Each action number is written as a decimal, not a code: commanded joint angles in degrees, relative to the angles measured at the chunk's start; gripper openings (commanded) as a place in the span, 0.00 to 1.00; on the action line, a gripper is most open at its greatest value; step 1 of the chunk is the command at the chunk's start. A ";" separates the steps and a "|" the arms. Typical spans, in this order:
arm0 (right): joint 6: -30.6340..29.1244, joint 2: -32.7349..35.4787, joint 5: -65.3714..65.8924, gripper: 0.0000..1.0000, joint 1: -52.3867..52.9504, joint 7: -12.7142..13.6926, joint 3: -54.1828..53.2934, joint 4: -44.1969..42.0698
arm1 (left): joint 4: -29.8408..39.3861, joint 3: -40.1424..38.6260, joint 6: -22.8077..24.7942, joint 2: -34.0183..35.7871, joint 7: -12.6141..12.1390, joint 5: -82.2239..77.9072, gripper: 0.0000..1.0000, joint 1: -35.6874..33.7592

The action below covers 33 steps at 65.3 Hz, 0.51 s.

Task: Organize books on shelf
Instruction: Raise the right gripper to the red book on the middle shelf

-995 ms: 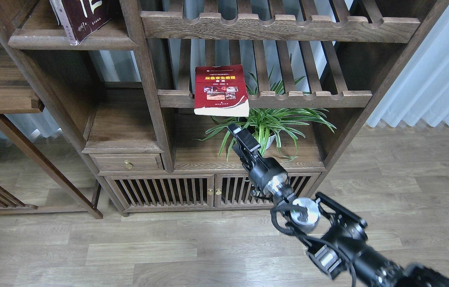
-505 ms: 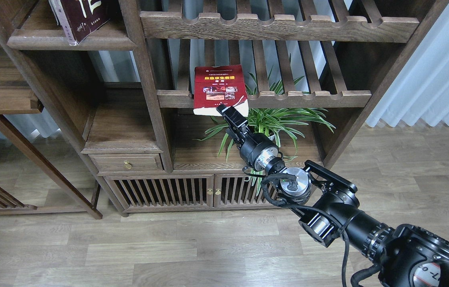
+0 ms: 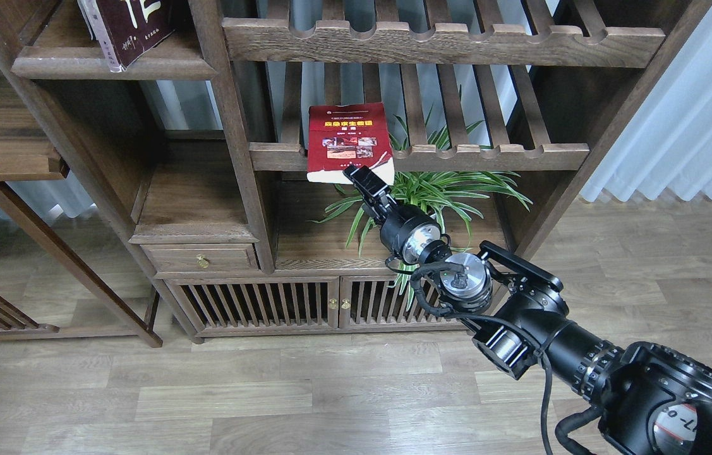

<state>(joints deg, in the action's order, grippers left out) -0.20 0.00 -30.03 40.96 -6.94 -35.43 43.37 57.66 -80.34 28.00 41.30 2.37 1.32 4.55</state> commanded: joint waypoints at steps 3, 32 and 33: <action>2.40 0.00 -0.03 0.93 0.79 0.00 -0.08 -0.21 | 0.17 -0.34 0.00 -0.08 0.00 0.09 1.00 -0.07; 4.06 0.00 -0.12 0.86 1.06 0.00 0.80 -0.57 | 0.87 -1.92 0.00 -0.08 -0.26 0.09 1.00 -0.25; 4.15 0.00 -0.12 0.86 1.06 0.00 0.80 -0.57 | 0.87 -2.01 0.00 -0.08 -0.26 0.09 1.00 -0.25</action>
<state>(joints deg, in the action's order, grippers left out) 3.42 0.00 -30.15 42.00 -6.94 -34.74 42.83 58.41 -81.81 28.00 41.22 2.21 1.40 4.41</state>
